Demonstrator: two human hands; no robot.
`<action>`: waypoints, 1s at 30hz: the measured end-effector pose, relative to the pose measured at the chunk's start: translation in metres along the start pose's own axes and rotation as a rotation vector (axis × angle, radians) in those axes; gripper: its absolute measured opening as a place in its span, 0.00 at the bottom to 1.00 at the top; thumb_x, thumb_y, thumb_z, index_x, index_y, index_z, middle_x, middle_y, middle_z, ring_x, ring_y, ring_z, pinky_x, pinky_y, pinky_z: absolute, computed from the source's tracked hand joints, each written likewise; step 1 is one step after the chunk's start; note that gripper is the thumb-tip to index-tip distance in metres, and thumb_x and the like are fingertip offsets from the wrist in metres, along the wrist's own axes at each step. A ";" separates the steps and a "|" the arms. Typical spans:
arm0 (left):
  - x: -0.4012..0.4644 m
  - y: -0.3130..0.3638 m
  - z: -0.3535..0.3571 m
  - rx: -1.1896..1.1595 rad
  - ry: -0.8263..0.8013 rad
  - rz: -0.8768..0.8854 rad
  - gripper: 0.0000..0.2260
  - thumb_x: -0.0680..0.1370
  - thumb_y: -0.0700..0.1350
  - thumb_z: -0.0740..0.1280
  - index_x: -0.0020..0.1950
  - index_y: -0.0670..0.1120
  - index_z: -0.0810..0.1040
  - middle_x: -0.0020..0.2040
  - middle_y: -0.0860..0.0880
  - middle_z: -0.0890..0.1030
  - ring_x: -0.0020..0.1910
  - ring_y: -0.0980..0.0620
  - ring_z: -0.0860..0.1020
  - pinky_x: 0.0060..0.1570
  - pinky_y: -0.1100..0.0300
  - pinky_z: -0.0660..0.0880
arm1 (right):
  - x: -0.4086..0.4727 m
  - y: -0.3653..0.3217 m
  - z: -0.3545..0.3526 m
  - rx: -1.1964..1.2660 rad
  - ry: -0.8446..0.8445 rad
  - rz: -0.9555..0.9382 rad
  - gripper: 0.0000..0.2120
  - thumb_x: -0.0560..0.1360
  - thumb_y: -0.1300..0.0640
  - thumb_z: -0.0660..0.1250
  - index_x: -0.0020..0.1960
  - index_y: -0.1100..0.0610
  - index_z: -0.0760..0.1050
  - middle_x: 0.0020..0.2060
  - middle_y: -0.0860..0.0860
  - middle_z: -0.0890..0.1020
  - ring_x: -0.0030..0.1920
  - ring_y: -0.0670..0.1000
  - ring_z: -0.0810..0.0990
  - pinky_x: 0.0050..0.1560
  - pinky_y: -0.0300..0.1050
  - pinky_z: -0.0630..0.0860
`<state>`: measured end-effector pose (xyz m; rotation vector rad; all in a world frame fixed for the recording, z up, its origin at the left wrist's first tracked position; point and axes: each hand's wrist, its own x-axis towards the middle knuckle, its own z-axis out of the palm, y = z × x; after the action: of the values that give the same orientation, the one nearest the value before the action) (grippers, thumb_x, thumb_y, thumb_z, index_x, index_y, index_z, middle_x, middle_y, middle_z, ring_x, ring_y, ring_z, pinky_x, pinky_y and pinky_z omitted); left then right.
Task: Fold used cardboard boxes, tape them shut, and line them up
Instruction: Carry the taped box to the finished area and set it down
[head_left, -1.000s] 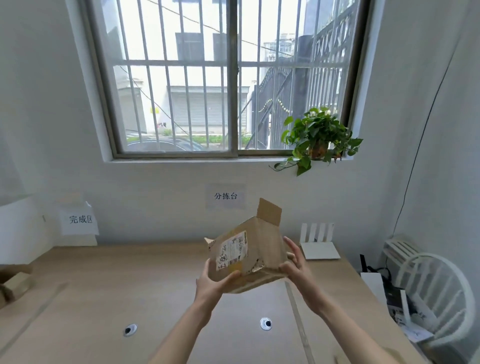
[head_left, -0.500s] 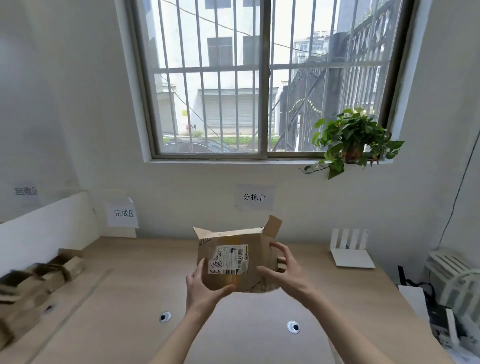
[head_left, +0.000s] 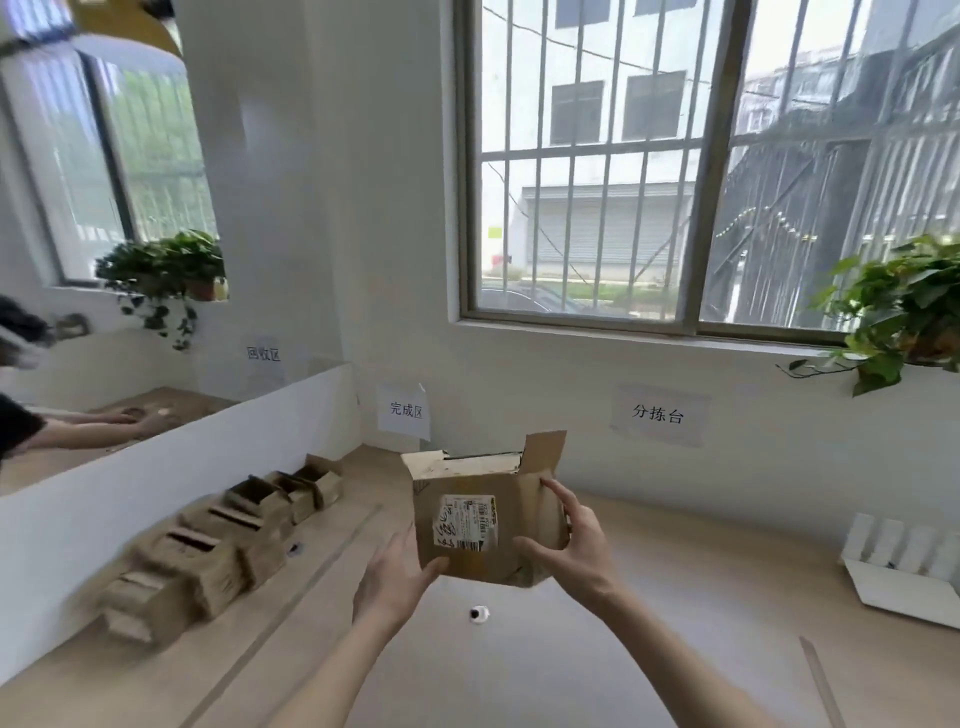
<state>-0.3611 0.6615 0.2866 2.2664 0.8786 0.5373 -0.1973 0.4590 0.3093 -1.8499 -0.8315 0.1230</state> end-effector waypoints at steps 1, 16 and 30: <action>-0.002 -0.017 -0.019 0.026 0.023 -0.029 0.33 0.76 0.64 0.68 0.77 0.56 0.64 0.74 0.51 0.70 0.72 0.47 0.69 0.61 0.53 0.69 | 0.002 -0.010 0.022 -0.005 -0.018 -0.021 0.42 0.61 0.37 0.78 0.70 0.25 0.61 0.60 0.47 0.70 0.55 0.42 0.76 0.58 0.46 0.79; -0.054 -0.290 -0.219 0.124 0.170 -0.353 0.29 0.79 0.59 0.66 0.78 0.51 0.65 0.76 0.52 0.67 0.73 0.49 0.68 0.68 0.53 0.67 | -0.026 -0.124 0.355 0.041 -0.279 -0.161 0.44 0.66 0.43 0.79 0.75 0.32 0.59 0.65 0.49 0.66 0.63 0.51 0.73 0.62 0.46 0.76; -0.035 -0.523 -0.264 0.220 0.067 -0.591 0.33 0.77 0.67 0.62 0.79 0.57 0.59 0.78 0.56 0.64 0.74 0.53 0.66 0.67 0.51 0.71 | -0.004 -0.083 0.641 -0.009 -0.502 -0.060 0.48 0.66 0.38 0.77 0.76 0.28 0.51 0.69 0.45 0.60 0.63 0.47 0.66 0.68 0.53 0.74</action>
<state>-0.7680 1.0452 0.1095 2.0327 1.6280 0.2526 -0.5259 0.9729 0.0969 -1.8245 -1.2291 0.5623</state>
